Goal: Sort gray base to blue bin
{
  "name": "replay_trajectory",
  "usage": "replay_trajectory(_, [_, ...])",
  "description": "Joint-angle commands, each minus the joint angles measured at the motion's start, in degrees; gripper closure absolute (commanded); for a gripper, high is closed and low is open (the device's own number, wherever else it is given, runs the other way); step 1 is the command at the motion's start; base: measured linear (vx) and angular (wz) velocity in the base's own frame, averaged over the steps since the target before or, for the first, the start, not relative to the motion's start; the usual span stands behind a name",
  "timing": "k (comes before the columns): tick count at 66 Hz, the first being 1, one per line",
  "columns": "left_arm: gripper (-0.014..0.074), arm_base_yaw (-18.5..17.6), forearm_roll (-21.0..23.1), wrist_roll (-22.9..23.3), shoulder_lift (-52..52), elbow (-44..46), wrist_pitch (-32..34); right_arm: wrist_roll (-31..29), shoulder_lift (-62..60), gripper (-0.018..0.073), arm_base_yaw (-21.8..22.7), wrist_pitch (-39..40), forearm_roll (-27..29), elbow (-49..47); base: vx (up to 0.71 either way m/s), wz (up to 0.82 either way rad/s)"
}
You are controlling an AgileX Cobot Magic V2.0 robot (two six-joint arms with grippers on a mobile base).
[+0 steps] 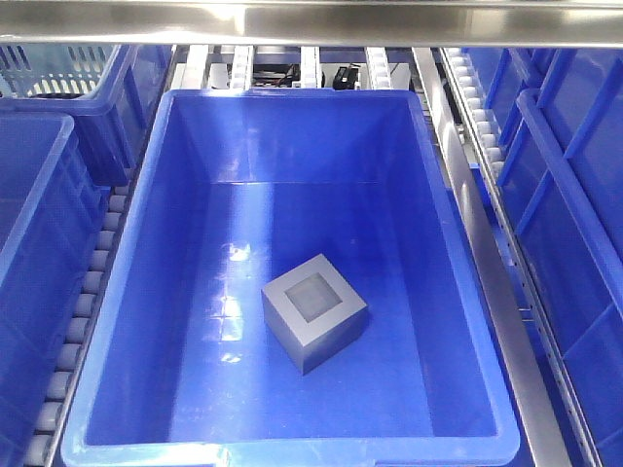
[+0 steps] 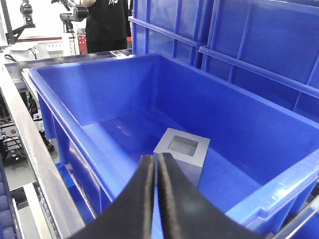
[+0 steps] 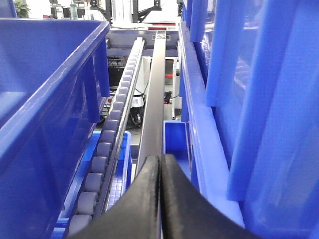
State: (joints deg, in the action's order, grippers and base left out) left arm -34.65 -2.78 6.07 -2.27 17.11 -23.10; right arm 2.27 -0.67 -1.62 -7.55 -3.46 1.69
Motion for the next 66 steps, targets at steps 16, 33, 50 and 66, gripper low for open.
replay_trajectory(16, [0.0603,-0.40,0.48,0.00,-0.86,1.46,4.13,-0.37,-0.66,0.0568,0.17,4.24,-0.36,0.88,0.00,0.00])
replay_trajectory(33, [0.0602,8.83,-3.63,-0.14,-0.86,1.46,3.88,-0.37,-0.66,0.0568,0.17,4.24,-0.36,0.88,0.00,0.00])
replay_trajectory(50, [0.0602,26.35,0.74,0.17,-0.86,-3.27,8.05,-0.37,-0.66,0.0568,0.17,4.24,-0.36,0.88,0.00,0.00])
replay_trajectory(66, [0.0602,37.35,6.48,0.17,-0.23,-11.86,12.89,-0.37,-0.66,0.0568,0.17,4.24,-0.36,0.88,0.00,0.00])
